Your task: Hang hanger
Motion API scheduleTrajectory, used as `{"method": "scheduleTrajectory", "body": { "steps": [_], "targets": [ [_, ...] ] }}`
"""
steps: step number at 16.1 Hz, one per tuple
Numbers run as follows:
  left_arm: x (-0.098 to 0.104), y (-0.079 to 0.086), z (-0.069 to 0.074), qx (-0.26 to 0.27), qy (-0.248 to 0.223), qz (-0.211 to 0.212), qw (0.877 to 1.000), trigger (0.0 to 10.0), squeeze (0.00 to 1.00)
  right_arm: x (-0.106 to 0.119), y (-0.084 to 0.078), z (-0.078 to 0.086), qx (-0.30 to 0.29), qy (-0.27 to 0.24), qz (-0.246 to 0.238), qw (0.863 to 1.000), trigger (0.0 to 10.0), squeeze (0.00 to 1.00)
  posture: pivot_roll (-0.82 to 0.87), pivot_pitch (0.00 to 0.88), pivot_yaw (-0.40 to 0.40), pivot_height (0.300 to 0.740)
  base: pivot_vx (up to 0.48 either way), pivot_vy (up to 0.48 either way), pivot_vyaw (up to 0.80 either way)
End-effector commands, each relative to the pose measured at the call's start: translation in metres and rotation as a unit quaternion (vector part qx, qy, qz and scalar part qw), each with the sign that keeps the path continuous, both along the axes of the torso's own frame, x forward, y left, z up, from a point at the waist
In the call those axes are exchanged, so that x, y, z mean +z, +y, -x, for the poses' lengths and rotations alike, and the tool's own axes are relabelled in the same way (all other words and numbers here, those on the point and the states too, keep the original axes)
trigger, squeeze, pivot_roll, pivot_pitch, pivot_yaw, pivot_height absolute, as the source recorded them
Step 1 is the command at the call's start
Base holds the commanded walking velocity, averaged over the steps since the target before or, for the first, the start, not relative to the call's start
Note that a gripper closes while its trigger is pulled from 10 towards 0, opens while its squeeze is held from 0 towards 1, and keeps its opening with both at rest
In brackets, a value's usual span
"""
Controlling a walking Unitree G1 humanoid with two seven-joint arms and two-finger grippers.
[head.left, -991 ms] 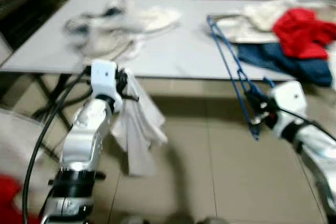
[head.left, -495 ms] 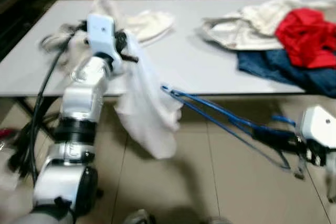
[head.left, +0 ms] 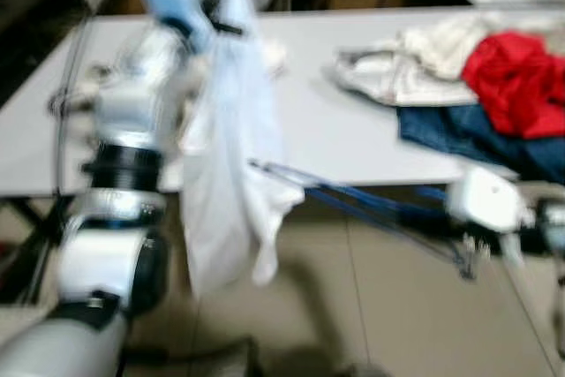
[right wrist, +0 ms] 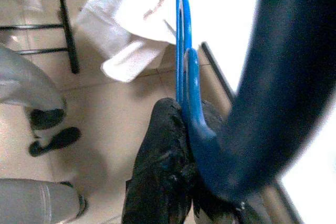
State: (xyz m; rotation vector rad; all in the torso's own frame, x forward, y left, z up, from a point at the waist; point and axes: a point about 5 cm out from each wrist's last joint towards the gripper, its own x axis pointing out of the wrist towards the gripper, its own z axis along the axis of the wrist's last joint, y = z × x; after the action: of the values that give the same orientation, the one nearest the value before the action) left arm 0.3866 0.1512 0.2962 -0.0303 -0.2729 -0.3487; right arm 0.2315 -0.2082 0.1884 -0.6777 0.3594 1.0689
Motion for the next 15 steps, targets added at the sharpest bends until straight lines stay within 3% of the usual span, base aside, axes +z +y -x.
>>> {"method": "scheduleTrajectory", "body": {
  "steps": [1,4,6,7,8,9,10,12,14,15],
  "targets": [
    [0.028,-0.022,0.009,-0.061,-0.047,0.009,0.997,10.0,0.00,-0.003,0.001,-0.006,0.010,-0.004,0.021,1.000,10.0,0.00,-0.15,0.000,0.043,0.740,0.352,0.000,0.00],
    [0.060,-0.022,0.020,-0.105,-0.079,0.056,0.990,10.0,0.00,0.000,0.004,-0.046,-0.002,-0.039,0.050,0.998,10.0,0.00,-0.14,0.000,0.029,0.740,0.349,0.000,0.00],
    [0.070,-0.019,0.023,-0.119,-0.088,0.071,0.986,10.0,0.00,0.020,0.001,-0.089,-0.065,-0.126,0.052,0.989,10.0,0.00,-0.13,0.000,0.026,0.740,0.351,0.000,0.00],
    [0.072,-0.018,0.025,-0.124,-0.089,0.077,0.985,10.0,0.00,0.034,0.000,-0.109,-0.111,-0.180,0.046,0.976,10.0,0.00,-0.13,0.000,0.023,0.740,0.349,0.000,0.00],
    [0.074,-0.017,0.027,-0.126,-0.091,0.080,0.985,10.0,0.00,0.062,-0.003,-0.132,-0.176,-0.264,0.012,0.948,10.0,0.00,-0.13,0.000,0.019,0.740,0.352,0.000,0.00],
    [0.077,-0.016,0.029,-0.127,-0.092,0.084,0.984,10.0,0.00,0.093,-0.003,-0.146,-0.227,-0.337,-0.051,0.912,10.0,0.00,-0.12,0.000,0.015,0.740,0.349,0.000,0.00],
    [0.078,-0.015,0.030,-0.126,-0.094,0.086,0.984,10.0,0.00,0.107,-0.005,-0.150,-0.251,-0.355,-0.098,0.895,10.0,0.00,-0.12,0.000,0.011,0.740,0.352,0.000,0.00],
    [0.079,-0.009,0.029,-0.110,-0.094,0.094,0.985,10.0,0.00,0.117,-0.008,-0.152,-0.269,-0.362,-0.146,0.881,10.0,0.00,-0.11,0.000,0.006,0.740,0.352,0.000,0.00],
    [0.073,-0.003,0.025,-0.086,-0.083,0.087,0.989,10.0,0.00,0.105,-0.007,-0.151,-0.242,-0.336,-0.133,0.900,10.0,0.00,-0.10,0.000,0.003,0.740,0.356,0.000,0.00],
    [0.061,-0.001,0.019,-0.053,-0.065,0.051,0.995,10.0,0.00,0.091,-0.008,-0.145,-0.208,-0.320,-0.110,0.918,10.0,0.00,-0.10,0.000,0.002,0.740,0.356,0.000,0.00]
  ]
}}
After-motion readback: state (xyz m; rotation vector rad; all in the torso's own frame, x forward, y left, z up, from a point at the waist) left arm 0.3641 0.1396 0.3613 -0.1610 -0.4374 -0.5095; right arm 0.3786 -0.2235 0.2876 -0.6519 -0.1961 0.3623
